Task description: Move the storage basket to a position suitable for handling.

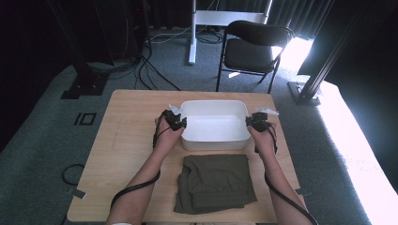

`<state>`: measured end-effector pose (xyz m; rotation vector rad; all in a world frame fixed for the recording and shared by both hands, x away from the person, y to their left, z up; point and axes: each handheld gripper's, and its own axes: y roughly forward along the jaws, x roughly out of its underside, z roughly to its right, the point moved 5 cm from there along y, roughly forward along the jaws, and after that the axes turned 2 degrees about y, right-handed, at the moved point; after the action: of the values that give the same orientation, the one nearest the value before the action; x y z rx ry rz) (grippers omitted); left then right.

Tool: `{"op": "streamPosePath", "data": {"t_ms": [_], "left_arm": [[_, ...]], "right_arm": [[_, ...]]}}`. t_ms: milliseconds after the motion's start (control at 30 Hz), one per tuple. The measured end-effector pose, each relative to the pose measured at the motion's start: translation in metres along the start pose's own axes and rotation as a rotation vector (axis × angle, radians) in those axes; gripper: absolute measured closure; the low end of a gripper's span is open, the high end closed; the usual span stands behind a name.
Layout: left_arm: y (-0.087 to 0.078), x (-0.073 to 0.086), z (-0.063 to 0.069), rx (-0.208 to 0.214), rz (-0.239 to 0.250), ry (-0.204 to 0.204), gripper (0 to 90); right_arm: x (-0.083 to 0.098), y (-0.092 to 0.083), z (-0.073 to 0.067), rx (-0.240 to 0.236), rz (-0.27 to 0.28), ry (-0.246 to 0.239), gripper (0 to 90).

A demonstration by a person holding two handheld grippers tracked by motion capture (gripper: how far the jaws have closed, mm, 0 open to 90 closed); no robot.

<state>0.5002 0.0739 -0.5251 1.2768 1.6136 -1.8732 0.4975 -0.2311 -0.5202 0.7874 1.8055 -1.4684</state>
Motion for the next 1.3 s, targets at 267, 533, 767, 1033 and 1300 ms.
{"op": "streamPosePath", "data": {"t_ms": [267,533,767,1033,1300], "left_arm": [[0.007,-0.006,0.006,0.018,0.006,0.011,71.0],[0.014,-0.011,0.013,0.033,0.009,0.025,71.0],[0.018,-0.014,0.021,0.047,0.018,0.028,70.9],[0.018,-0.014,0.022,0.052,0.014,0.026,70.8],[0.018,-0.014,0.021,0.07,-0.004,0.009,68.3]], "right_arm": [[0.0,-0.003,0.01,0.019,-0.002,0.017,85.4],[0.0,-0.005,0.018,0.032,-0.002,0.028,85.4],[0.001,-0.008,0.028,0.03,-0.004,0.055,85.3],[0.001,-0.009,0.029,0.042,-0.005,0.036,85.3],[0.0,-0.01,0.029,0.025,-0.002,0.023,79.6]]}}
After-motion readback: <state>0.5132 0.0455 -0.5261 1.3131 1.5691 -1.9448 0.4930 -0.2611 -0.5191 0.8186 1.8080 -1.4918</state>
